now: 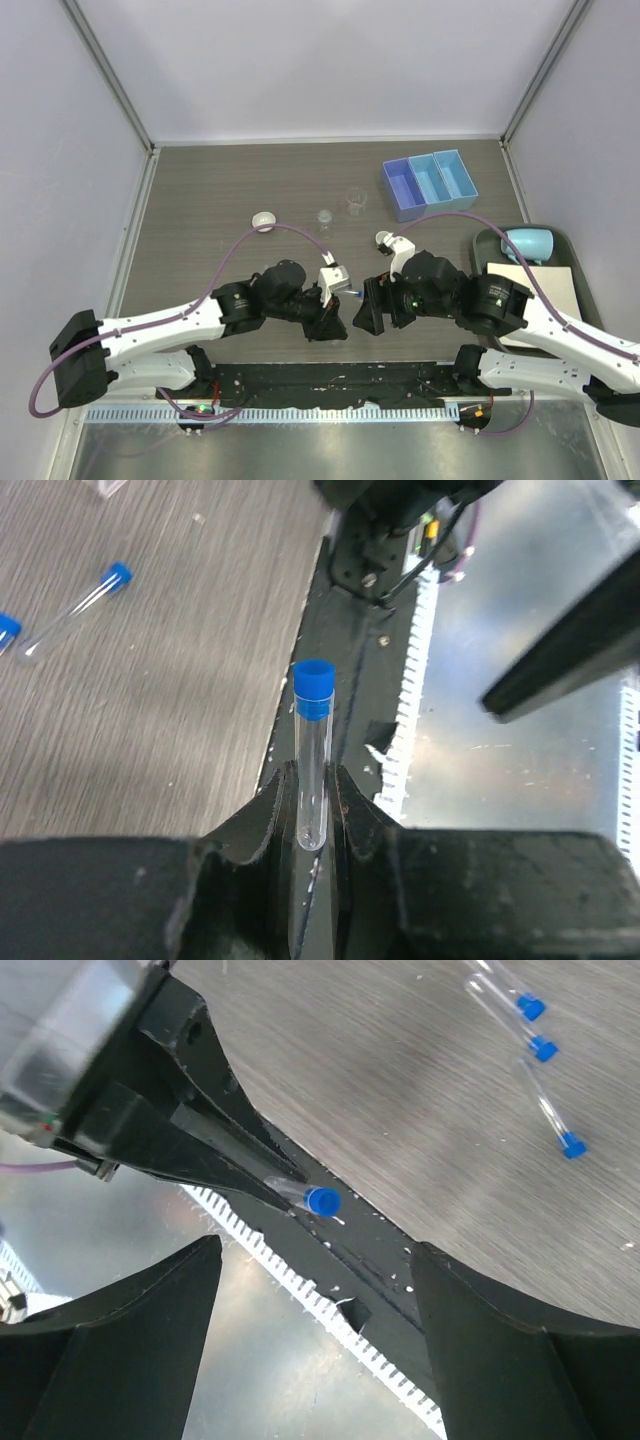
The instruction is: Organize the chemistry lab equipment
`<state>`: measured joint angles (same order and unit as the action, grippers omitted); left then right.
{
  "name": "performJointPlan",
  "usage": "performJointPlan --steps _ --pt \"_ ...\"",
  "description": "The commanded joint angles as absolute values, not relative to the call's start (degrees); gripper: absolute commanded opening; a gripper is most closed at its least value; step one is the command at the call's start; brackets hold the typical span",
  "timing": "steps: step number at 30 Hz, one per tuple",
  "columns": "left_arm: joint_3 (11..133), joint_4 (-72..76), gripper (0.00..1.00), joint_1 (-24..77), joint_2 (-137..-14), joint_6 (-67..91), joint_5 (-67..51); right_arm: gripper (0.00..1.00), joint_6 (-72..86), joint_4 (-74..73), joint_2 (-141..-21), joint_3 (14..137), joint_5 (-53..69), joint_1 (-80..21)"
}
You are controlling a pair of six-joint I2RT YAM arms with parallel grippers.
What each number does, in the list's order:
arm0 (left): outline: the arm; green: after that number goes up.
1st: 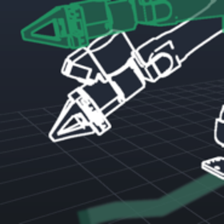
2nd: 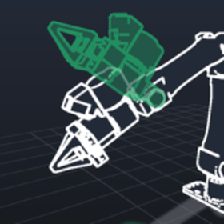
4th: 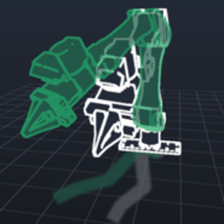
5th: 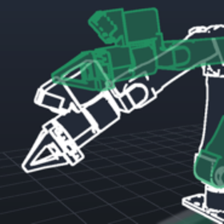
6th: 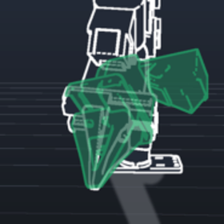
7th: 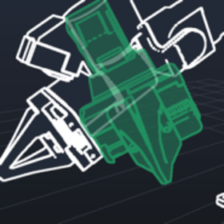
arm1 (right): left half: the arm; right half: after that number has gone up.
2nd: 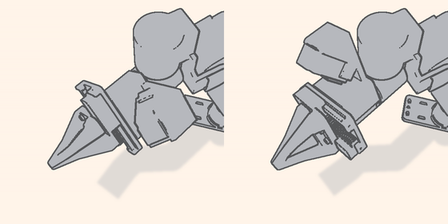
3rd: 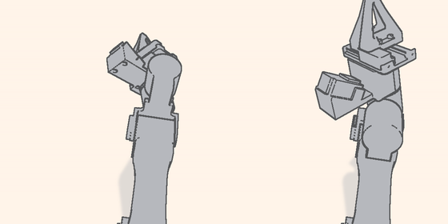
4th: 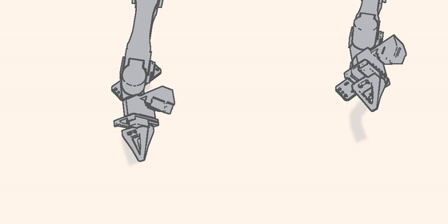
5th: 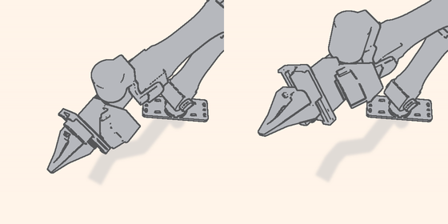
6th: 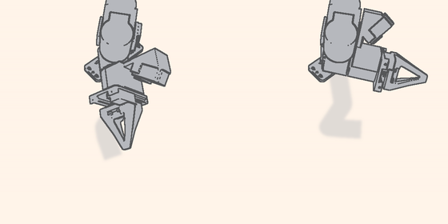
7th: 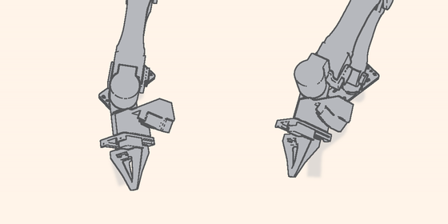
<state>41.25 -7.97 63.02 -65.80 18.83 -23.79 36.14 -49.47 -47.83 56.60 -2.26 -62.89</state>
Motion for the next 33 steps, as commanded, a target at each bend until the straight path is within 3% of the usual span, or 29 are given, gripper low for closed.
performJointPlan --steps 1,7,18,33 --pt "38.2 3.5 0.07 62.1 -60.5 21.2 -30.8 0.80 35.2 -44.7 -48.6 58.4 4.3 -63.1" --pt "35.2 6.1 0.08 61.7 -56.6 21.5 -33.2 0.71 35.9 -43.0 -49.7 58.1 6.1 -63.2" --pt "33.1 7.0 0.07 60.4 -53.4 21.8 -35.0 0.43 36.8 -38.8 -54.3 57.7 9.7 -63.1" --pt "32.5 6.8 0.07 59.0 -51.6 21.5 -33.4 0.30 38.1 -38.7 -53.7 57.4 10.5 -63.1"
